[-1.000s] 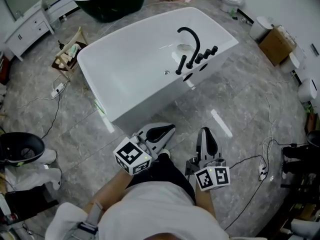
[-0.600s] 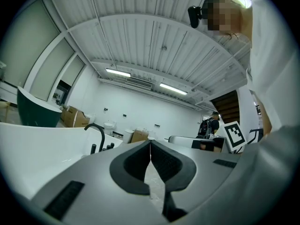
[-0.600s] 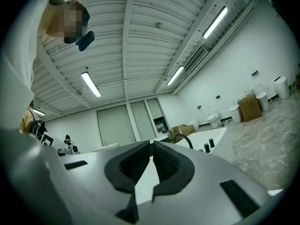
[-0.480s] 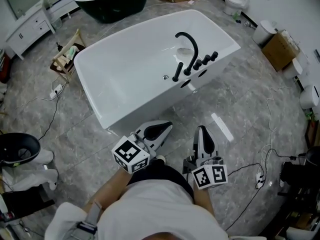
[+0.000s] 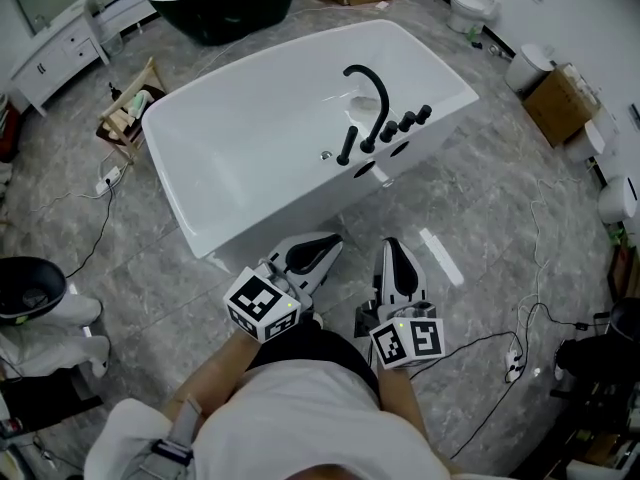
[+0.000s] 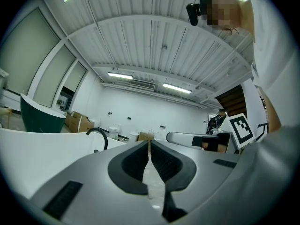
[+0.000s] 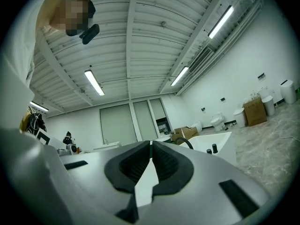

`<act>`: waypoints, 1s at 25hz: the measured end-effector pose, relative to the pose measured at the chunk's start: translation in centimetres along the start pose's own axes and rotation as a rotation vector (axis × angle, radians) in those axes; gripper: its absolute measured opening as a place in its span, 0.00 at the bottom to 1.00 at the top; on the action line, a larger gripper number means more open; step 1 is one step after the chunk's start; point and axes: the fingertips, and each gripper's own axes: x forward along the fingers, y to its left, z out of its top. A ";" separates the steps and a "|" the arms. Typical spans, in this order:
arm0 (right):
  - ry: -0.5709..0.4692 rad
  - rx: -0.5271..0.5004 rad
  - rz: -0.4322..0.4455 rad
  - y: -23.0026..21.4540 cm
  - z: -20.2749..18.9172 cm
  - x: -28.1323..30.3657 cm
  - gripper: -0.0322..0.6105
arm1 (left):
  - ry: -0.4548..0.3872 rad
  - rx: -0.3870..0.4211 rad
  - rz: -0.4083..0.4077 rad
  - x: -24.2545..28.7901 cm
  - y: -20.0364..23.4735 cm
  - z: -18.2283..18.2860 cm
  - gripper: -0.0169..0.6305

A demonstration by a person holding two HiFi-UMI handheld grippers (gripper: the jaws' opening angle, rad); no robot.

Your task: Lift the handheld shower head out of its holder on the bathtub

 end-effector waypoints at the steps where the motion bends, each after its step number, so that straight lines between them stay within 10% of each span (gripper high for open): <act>1: 0.000 0.010 -0.003 0.0 0.0 0.0 0.08 | 0.003 -0.001 0.003 -0.1 0.1 0.0 0.04; 25: 0.010 0.049 -0.005 -4.3 0.0 6.3 0.08 | 0.046 -0.052 0.016 6.0 6.0 0.0 0.04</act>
